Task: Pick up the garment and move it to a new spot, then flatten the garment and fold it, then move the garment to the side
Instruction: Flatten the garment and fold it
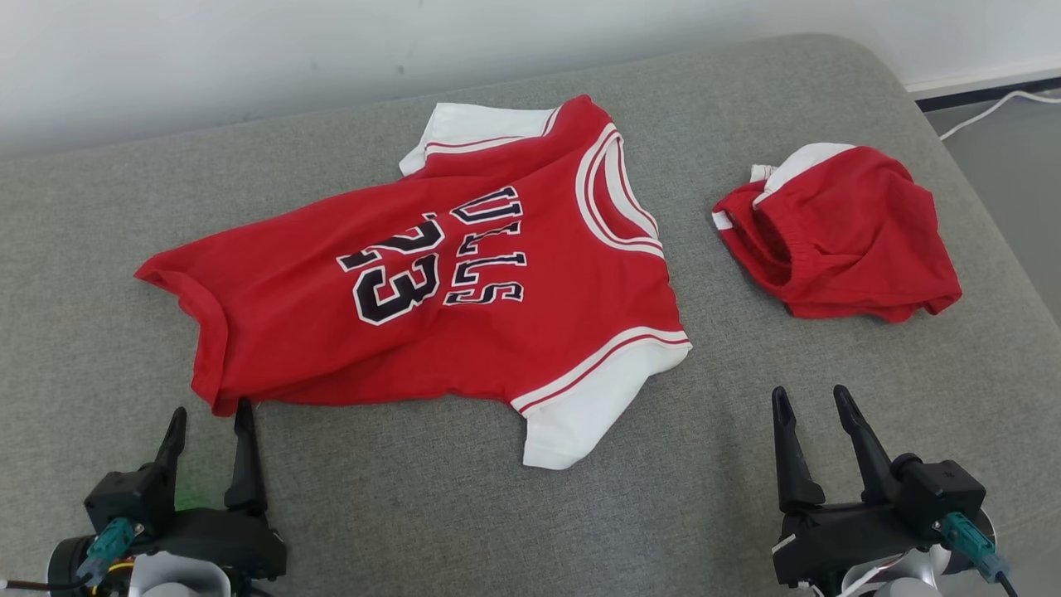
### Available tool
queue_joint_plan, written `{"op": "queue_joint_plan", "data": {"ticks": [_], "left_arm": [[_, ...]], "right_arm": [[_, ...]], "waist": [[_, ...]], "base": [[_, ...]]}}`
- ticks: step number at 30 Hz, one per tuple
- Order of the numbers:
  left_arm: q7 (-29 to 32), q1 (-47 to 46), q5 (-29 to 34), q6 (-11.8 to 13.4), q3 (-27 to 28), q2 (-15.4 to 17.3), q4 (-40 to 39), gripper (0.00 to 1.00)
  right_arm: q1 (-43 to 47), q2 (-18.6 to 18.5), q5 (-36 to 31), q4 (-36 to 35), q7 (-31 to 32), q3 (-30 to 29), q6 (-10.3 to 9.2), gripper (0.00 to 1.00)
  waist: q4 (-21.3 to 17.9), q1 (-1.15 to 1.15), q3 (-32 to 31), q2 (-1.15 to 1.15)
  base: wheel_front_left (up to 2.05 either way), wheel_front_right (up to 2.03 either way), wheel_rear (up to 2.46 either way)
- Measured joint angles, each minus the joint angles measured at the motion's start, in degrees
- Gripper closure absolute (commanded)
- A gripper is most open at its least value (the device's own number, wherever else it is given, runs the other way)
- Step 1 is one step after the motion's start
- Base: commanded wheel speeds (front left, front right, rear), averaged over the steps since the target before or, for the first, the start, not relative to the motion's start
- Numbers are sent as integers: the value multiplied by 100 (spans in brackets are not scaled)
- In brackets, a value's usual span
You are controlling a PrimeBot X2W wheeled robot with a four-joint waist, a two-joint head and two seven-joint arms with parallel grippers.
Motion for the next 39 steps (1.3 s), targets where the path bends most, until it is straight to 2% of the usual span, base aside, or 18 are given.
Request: {"op": "queue_joint_plan", "data": {"ticks": [2, 4, 5, 7, 8, 10, 15, 18, 22, 25, 31, 36, 39], "left_arm": [[0, -25, 14, -4, 18, 0, 8, 0], [0, -82, 51, -47, 26, 0, 85, 14], [0, -113, 63, -49, 23, -1, 121, 40], [0, -185, 86, -52, 19, 0, 165, 68], [0, -191, 87, -52, 21, 0, 179, 100], [0, -190, 79, -71, 25, -1, 213, 100], [0, -147, 20, -436, -209, 1, 216, 100], [0, -17, -56, -564, -510, 68, 102, 100], [-1, 265, -386, -598, -1144, 267, -90, 100], [-1, 439, -861, -605, -1879, 503, -272, 100], [0, 688, -1884, -605, -3015, 1209, -641, 100], [-1, 804, -2312, -605, -3336, 1750, -622, 100], [0, 802, -2349, -606, -3242, 1861, -478, 100]], "right_arm": [[-12, 0, 20, 1, 0, 3, 0, 0], [-38, -1, 24, 2, 0, -3, 1, 0], [-52, -1, 27, 3, 0, -7, 0, 0], [-82, -1, 32, 9, 1, -12, 0, 0], [-92, 0, 32, 10, 0, -13, 0, 0], [-94, 1, 32, 14, 0, -24, 0, 0], [-71, 33, 74, 68, 0, -122, 0, 0], [35, 52, 86, 124, 0, -132, 0, 0], [124, 63, 140, 207, 0, -111, 0, 0], [229, 63, 152, 279, 0, -82, 0, 0], [377, 73, 199, 439, 1, -9, 0, 0], [393, 71, 227, 497, 0, 16, 0, 0], [402, 73, 227, 534, 1, 45, 0, 0]], "waist": [[-5, 0, 20, 0], [-12, 0, 59, 0], [-12, 0, 70, 0], [-14, 0, 92, 0], [-18, 0, 101, 0], [-21, 0, 111, 0], [22, 0, 55, 0], [95, 0, -53, 0], [257, -1, -226, 0], [425, -1, -370, 0], [814, -1, -683, 0], [1125, -1, -906, -1], [1265, -1, -1008, 0]], "base": [[0, 0, 0], [0, 0, 0], [0, 0, 0], [0, 0, 0], [0, 0, 0], [0, 0, 0], [0, 0, 0], [0, 0, 0], [0, 0, 0], [0, 0, 0], [0, 0, 0], [0, 0, 0], [0, 0, 0]]}}
